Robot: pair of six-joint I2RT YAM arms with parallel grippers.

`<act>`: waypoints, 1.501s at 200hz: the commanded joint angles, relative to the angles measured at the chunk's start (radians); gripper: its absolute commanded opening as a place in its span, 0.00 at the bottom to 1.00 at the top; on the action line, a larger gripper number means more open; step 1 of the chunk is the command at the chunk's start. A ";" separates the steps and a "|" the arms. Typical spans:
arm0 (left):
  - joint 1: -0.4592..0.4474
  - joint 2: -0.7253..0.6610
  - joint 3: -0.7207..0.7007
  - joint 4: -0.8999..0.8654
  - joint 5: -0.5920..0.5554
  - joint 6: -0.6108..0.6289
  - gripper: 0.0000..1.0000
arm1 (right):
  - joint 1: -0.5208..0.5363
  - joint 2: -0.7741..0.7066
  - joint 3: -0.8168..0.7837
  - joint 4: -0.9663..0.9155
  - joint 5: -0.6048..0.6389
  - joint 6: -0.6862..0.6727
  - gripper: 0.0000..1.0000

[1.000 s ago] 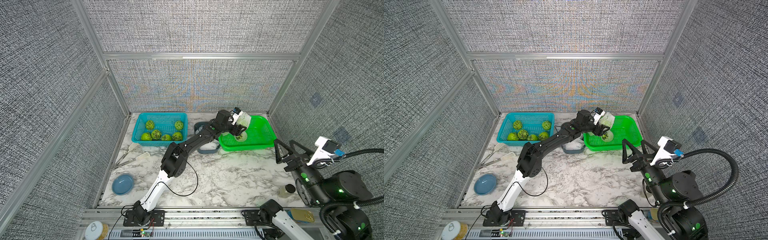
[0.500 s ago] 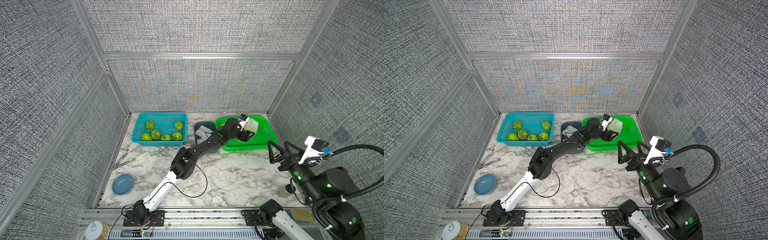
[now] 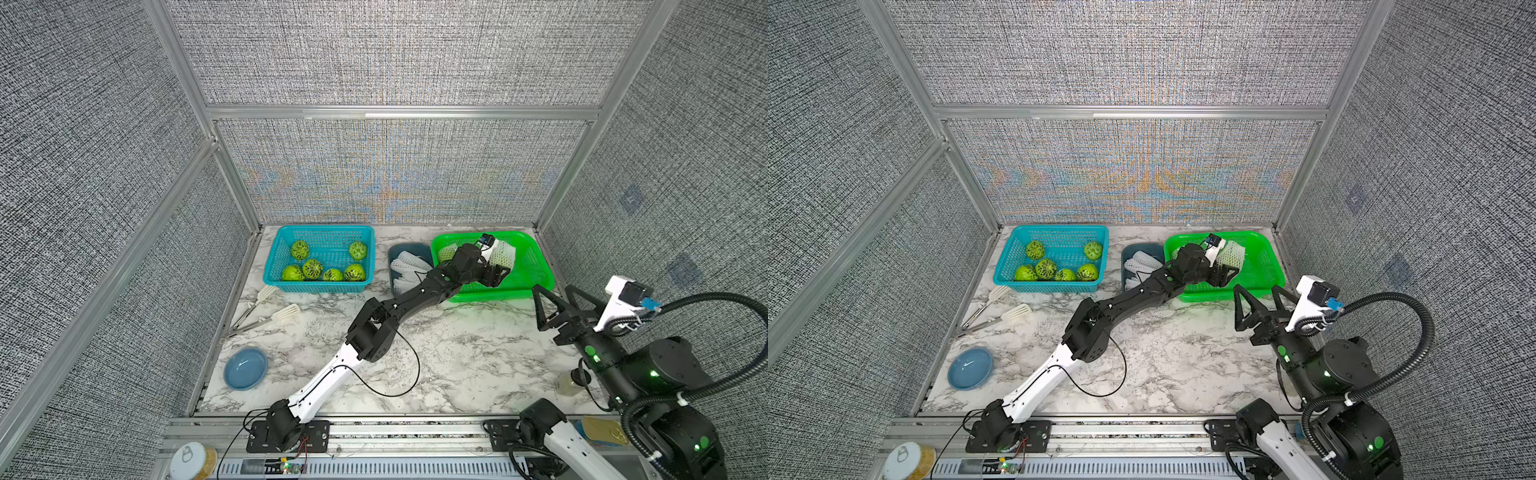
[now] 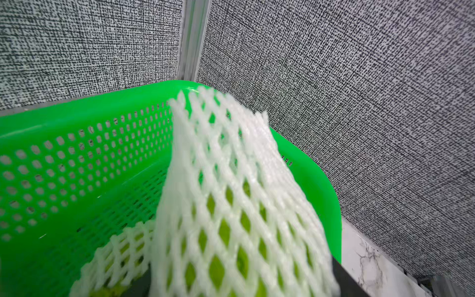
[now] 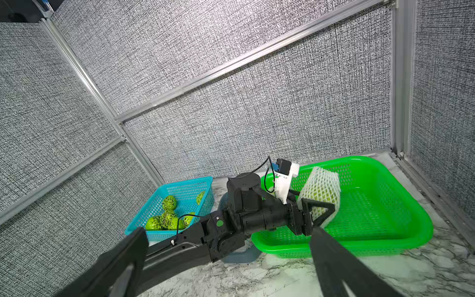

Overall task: Sleeve custard apples in foam nets
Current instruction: Place the custard apple in the basket, then reset both arms

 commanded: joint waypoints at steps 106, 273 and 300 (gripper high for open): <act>-0.022 0.018 0.020 -0.009 -0.053 0.036 0.84 | 0.002 -0.009 -0.013 0.025 0.019 -0.023 0.99; -0.020 -0.228 -0.183 0.094 -0.161 0.179 0.91 | 0.002 0.026 -0.005 0.024 0.057 -0.059 0.99; -0.017 -0.418 -0.394 0.206 -0.250 0.249 0.93 | 0.002 0.060 0.019 0.012 0.078 -0.060 0.99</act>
